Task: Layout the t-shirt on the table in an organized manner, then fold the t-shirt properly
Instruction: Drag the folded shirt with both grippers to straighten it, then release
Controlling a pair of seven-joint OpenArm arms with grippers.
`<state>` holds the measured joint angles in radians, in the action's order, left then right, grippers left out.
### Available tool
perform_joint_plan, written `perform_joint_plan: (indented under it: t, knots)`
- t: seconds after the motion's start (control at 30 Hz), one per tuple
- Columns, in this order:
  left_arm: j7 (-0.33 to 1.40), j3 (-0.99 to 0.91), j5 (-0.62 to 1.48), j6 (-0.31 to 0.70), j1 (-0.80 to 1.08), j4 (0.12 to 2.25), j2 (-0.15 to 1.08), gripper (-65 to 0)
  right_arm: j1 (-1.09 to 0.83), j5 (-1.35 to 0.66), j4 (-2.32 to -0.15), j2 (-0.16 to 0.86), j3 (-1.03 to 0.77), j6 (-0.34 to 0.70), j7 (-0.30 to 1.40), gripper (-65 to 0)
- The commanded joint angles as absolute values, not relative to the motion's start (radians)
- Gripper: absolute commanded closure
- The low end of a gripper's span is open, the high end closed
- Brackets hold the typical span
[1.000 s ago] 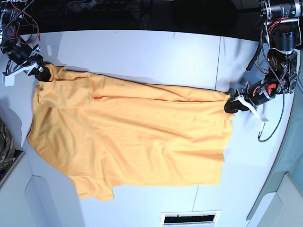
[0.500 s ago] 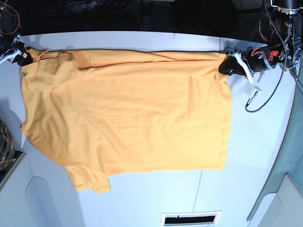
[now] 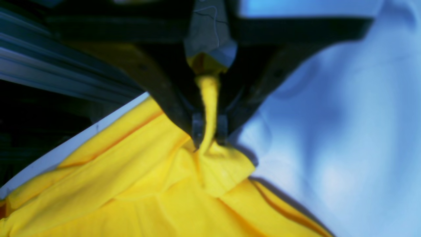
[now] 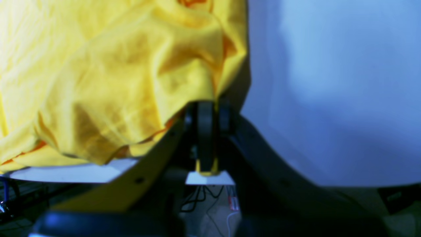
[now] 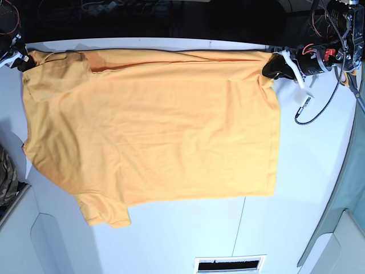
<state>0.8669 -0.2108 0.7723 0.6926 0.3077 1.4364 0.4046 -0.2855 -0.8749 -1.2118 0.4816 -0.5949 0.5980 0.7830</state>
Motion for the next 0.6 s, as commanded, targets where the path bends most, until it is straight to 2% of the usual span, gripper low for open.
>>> perform_joint_plan:
  t: [0.0,0.23,0.3,0.37,0.43,0.57]
  knots:
    - [0.853,-0.218,0.786,0.698,0.308,1.452,0.421,0.0,-0.284,-0.891,-1.228,0.506,-0.605,0.599,0.768,0.0]
    - [0.825,-0.217,0.790,0.698,0.307,1.452,0.421,-1.5,-0.284,-0.886,-1.228,0.506,-0.605,0.598,0.767,-0.9]
    - [0.820,-0.217,0.791,0.698,0.308,1.452,0.421,-8.4,-0.284,-0.863,-1.228,0.506,-0.605,0.598,0.768,-16.2]
    - [0.820,-0.217,0.791,0.698,0.308,1.452,0.421,-14.5,-0.284,-0.840,-1.228,0.506,-0.610,0.589,0.767,-26.6]
    - [0.820,-0.217,0.795,0.698,0.308,1.452,0.422,-17.7,-0.284,-0.834,-1.228,0.507,-0.629,0.587,0.768,-29.1]
    - [0.821,-0.218,0.820,0.698,0.308,1.452,0.426,-18.3,-0.283,-0.842,-1.228,0.507,-0.709,0.588,0.767,-29.1]
